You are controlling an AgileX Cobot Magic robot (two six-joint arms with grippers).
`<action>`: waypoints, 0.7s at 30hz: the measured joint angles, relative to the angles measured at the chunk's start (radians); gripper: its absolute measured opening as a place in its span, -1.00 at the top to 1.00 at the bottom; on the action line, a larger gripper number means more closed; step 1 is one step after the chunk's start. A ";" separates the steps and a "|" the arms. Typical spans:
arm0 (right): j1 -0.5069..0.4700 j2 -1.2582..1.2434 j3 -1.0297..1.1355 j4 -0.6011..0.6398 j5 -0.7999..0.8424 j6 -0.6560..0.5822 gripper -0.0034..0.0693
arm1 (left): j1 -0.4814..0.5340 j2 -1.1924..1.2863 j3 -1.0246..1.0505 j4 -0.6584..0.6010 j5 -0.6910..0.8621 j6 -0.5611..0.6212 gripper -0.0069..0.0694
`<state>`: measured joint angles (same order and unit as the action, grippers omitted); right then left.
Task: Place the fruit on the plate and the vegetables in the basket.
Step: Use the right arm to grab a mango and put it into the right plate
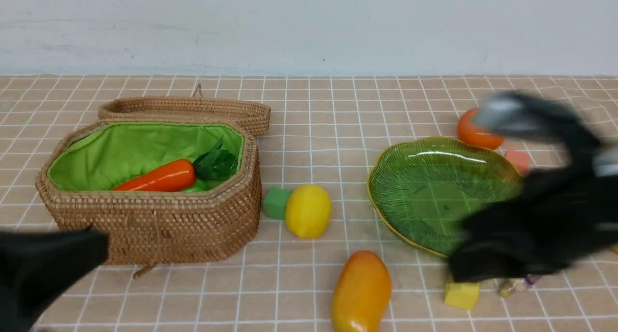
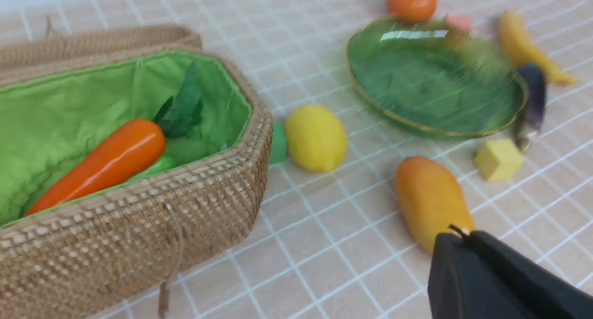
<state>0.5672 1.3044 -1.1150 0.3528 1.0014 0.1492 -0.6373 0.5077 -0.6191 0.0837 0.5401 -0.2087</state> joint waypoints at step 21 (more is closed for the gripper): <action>0.107 0.692 -0.278 -0.312 -0.083 0.484 -0.80 | -0.001 -0.110 0.084 -0.007 -0.092 0.000 0.85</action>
<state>0.6746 1.9968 -1.3932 0.0410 0.9181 0.6332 -0.6381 0.3974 -0.5356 0.0764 0.4479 -0.2087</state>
